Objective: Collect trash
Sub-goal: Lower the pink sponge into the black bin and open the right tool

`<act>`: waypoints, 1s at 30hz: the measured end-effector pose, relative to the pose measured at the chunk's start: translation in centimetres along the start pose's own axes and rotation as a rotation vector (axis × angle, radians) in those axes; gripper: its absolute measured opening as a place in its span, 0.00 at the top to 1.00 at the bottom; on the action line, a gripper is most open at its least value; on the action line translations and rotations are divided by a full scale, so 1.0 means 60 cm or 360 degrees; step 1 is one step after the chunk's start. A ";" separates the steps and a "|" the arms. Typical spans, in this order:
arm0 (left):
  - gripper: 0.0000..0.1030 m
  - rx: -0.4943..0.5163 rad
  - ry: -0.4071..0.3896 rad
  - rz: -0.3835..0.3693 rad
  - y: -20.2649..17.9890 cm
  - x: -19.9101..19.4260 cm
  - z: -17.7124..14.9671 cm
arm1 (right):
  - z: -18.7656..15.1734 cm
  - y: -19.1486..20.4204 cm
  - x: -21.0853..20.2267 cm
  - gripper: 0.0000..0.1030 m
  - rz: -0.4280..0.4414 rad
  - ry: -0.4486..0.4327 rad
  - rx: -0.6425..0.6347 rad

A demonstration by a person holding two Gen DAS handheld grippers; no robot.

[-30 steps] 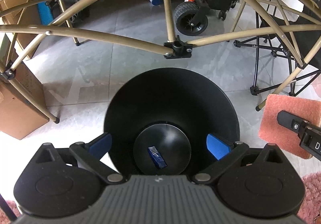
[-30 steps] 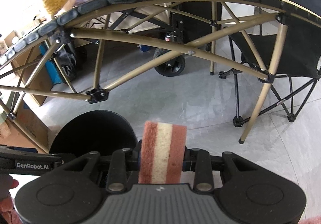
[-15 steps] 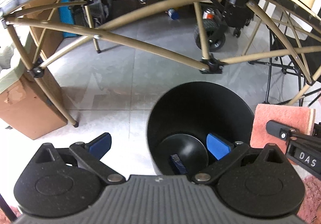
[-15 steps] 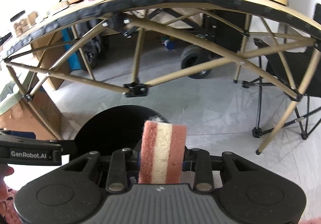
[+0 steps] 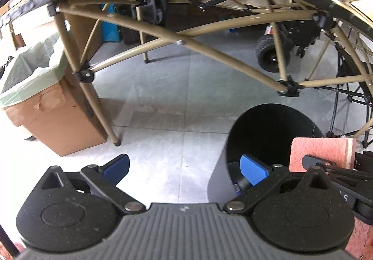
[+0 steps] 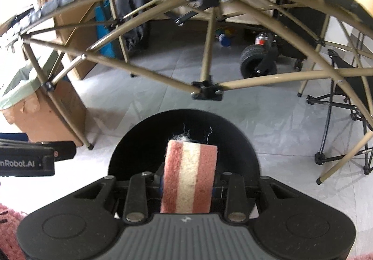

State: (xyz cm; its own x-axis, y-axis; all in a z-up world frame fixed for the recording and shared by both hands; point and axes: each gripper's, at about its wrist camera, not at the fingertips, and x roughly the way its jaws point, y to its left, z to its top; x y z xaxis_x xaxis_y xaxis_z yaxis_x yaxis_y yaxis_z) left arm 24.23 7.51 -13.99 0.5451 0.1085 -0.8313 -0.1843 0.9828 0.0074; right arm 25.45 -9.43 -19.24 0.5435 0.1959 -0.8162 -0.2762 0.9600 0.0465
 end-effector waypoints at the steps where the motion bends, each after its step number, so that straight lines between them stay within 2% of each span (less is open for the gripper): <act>1: 0.00 -0.0009 0.0009 0.0012 0.006 0.002 -0.001 | 0.000 0.006 0.005 0.69 -0.0003 0.0013 -0.0013; 8: 0.00 -0.0058 0.0068 0.0057 0.034 0.015 -0.007 | -0.004 0.031 0.038 0.69 -0.0025 0.0107 -0.0058; 22: 0.00 -0.0058 0.0096 0.0064 0.037 0.018 -0.010 | -0.007 0.022 0.069 0.68 -0.0029 0.0235 -0.0001; 23: 0.00 -0.0060 0.0097 0.0064 0.037 0.018 -0.010 | -0.006 0.021 0.071 0.56 -0.0026 0.0250 0.0020; 24: 0.00 -0.0062 0.0097 0.0064 0.037 0.018 -0.010 | -0.006 0.018 0.074 0.29 -0.0028 0.0269 0.0041; 26: 0.00 -0.0064 0.0097 0.0064 0.037 0.017 -0.010 | -0.006 0.014 0.075 0.01 -0.0033 0.0283 0.0076; 30: 0.00 -0.0067 0.0103 0.0066 0.036 0.019 -0.010 | -0.009 0.012 0.076 0.00 -0.0054 0.0288 0.0076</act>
State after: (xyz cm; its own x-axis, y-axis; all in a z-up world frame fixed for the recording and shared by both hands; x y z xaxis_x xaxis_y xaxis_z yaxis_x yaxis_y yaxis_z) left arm 23.95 9.66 -15.25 0.4824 0.1379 -0.8650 -0.2408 0.9704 0.0204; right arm 27.33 -7.96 -23.25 0.3995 0.1283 -0.9077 -0.2200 0.9746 0.0409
